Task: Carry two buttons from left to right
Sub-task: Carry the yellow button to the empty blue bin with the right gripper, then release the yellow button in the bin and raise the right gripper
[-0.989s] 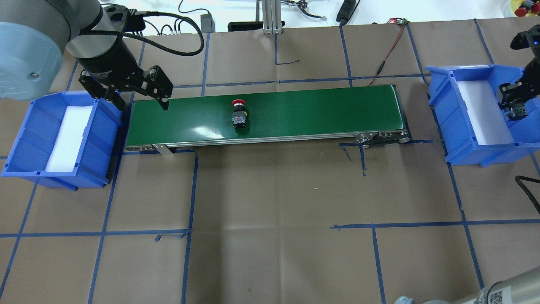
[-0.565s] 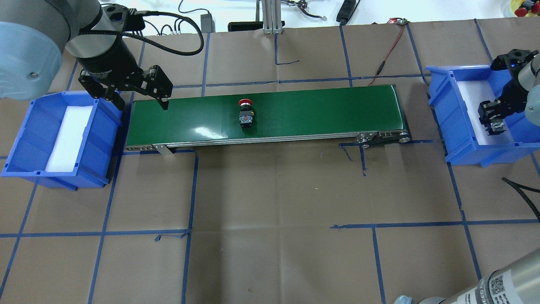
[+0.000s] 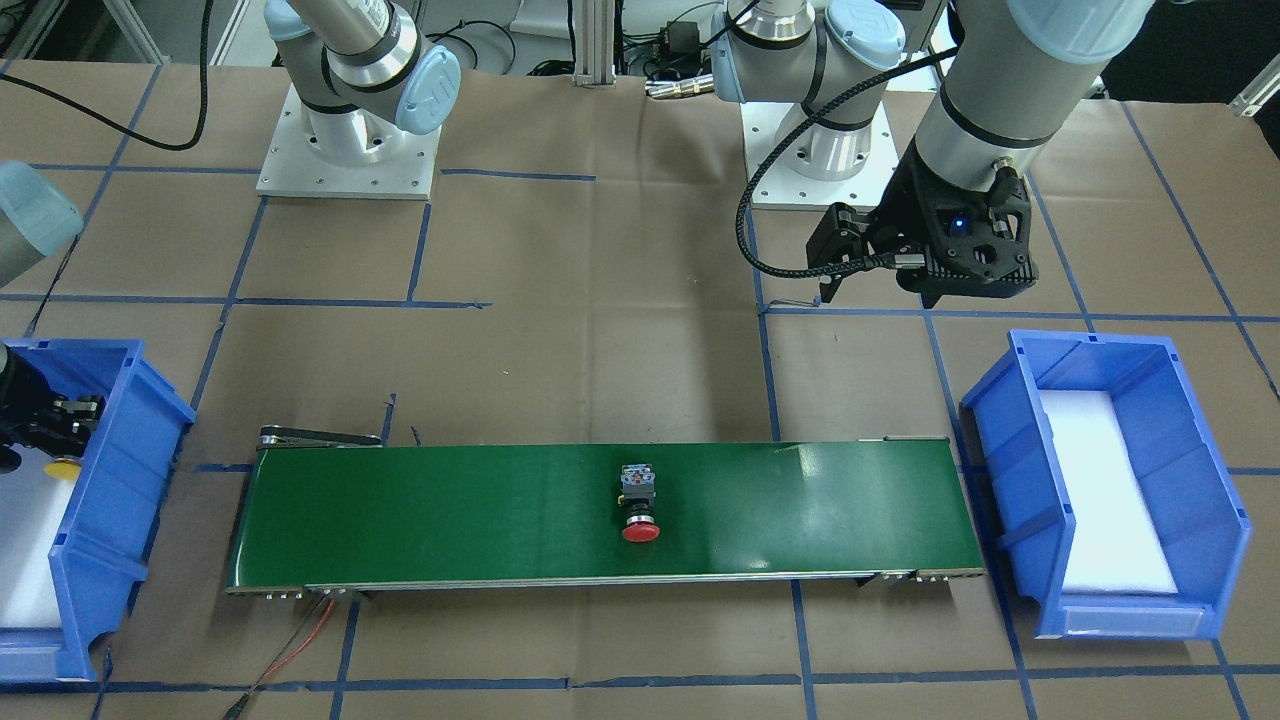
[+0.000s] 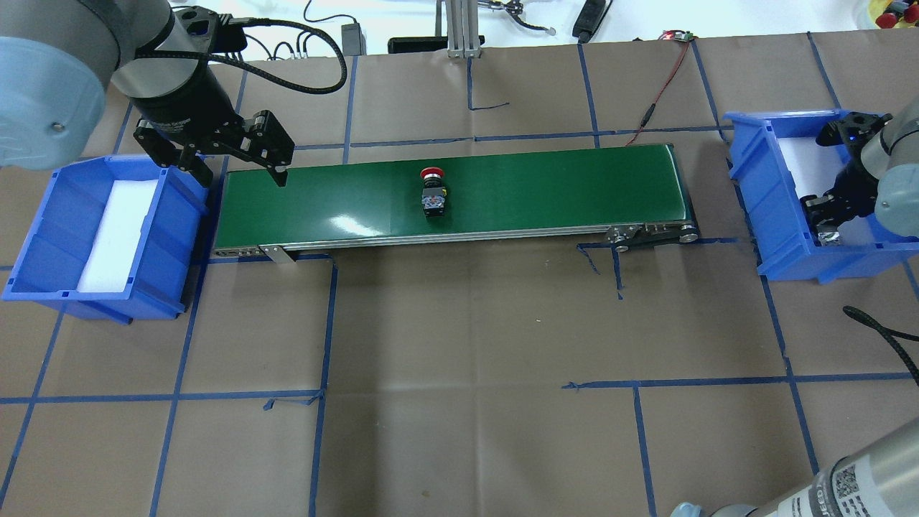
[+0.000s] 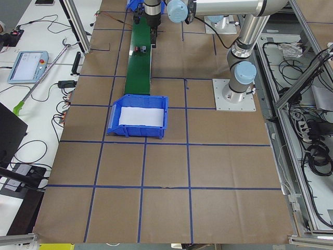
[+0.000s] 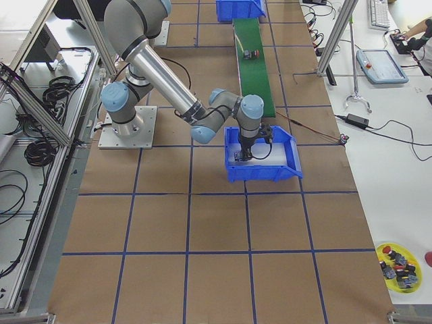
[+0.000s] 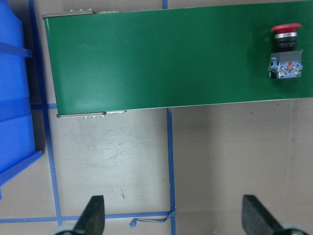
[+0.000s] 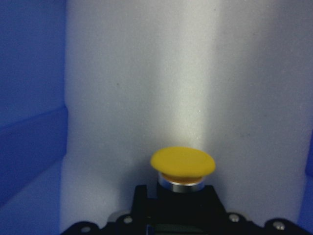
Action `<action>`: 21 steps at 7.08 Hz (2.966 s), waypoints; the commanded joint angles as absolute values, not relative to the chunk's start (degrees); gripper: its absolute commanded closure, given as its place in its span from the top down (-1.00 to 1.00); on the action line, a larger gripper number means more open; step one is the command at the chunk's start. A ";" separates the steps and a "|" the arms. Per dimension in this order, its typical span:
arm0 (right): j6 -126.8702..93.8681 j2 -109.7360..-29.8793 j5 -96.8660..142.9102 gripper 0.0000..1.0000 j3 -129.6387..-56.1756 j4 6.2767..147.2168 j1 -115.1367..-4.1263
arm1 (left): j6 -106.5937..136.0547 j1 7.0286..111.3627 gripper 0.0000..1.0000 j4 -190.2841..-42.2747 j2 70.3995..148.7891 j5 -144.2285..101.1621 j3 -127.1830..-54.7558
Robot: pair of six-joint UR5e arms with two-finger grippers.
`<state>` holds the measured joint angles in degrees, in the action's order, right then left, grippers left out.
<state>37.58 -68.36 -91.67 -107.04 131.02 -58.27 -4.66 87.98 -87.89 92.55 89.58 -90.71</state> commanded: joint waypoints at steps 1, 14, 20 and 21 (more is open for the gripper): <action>36.92 -68.73 -91.49 0.95 -106.96 130.96 -58.27 | -4.66 87.98 1.00 -87.89 92.55 89.56 -90.70; 7.43 -78.84 -96.24 0.98 -86.48 103.89 -79.06 | -4.66 87.98 1.00 -87.89 92.55 89.65 -90.62; -3.07 -78.05 -95.63 0.98 -87.01 102.22 -85.34 | -4.66 87.98 1.00 -87.89 92.46 89.65 -90.70; -3.16 -77.09 -95.54 0.98 -87.01 102.65 -86.39 | -4.66 87.98 1.00 -87.89 92.46 89.65 -90.70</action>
<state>-2.64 -77.96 -95.72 -86.94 102.32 -85.53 -4.66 87.98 -87.89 92.46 89.65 -90.69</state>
